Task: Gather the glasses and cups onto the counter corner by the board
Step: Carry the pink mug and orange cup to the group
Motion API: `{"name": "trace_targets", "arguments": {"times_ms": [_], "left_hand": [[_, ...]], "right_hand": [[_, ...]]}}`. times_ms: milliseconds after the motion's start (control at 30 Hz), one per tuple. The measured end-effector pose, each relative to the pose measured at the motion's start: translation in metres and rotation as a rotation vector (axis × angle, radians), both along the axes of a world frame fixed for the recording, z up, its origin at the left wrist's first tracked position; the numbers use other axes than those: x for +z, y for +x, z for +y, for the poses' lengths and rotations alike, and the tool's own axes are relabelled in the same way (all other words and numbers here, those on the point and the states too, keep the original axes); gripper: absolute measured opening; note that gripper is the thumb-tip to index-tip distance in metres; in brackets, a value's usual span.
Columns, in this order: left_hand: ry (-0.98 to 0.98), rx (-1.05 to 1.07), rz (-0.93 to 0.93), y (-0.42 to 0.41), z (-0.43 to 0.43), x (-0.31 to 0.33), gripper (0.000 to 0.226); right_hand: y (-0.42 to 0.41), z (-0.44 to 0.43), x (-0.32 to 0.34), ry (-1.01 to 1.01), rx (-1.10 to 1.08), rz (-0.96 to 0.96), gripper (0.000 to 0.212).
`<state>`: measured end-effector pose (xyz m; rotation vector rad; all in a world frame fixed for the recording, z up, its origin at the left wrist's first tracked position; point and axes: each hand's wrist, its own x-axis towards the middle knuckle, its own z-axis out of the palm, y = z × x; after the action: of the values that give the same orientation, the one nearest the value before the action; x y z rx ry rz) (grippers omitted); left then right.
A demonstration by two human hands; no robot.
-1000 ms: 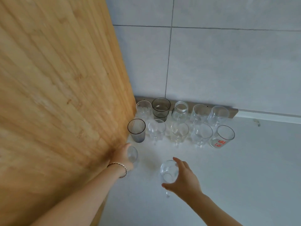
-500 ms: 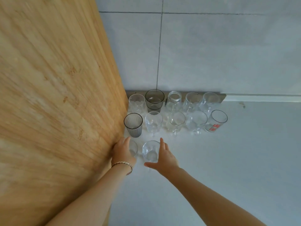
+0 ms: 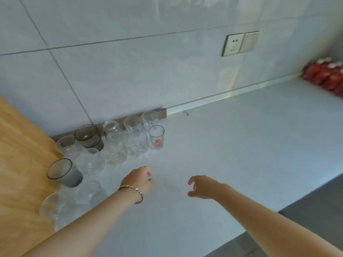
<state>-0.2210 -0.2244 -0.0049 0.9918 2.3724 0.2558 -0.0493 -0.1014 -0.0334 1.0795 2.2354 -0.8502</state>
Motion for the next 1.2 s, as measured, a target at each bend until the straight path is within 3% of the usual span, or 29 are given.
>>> {"name": "trace_targets", "arguments": {"times_ms": [200, 333, 433, 567, 733, 867, 1200], "left_hand": [[-0.078, -0.241, -0.080, 0.159, 0.131, -0.012, 0.005], [-0.098, -0.467, -0.069, 0.275, 0.210, -0.017, 0.016], [-0.092, -0.610, -0.066, 0.358, 0.261, -0.015, 0.009], [-0.106, -0.820, -0.035, 0.462, 0.312, -0.008, 0.008], [-0.066, -1.010, -0.046, 0.576, 0.371, -0.003, 0.009], [-0.040, -1.148, -0.057, 0.667, 0.414, -0.001, 0.033], [0.047, -1.358, -0.189, 0.863, 0.478, -0.012, 0.106]], "right_hand": [[0.187, 0.079, 0.025, 0.033, -0.153, -0.037, 0.048], [0.333, 0.120, 0.048, 0.101, -0.285, -0.091, 0.050], [0.434, 0.138, 0.065, 0.127, -0.433, -0.112, 0.049], [0.550, 0.155, 0.069, 0.143, -0.627, -0.191, 0.026], [0.655, 0.165, 0.068, 0.147, -0.868, -0.209, 0.021], [0.725, 0.169, 0.066, 0.154, -1.091, -0.191, 0.048], [0.861, 0.193, 0.059, 0.069, -1.469, -0.207, 0.046]]}}
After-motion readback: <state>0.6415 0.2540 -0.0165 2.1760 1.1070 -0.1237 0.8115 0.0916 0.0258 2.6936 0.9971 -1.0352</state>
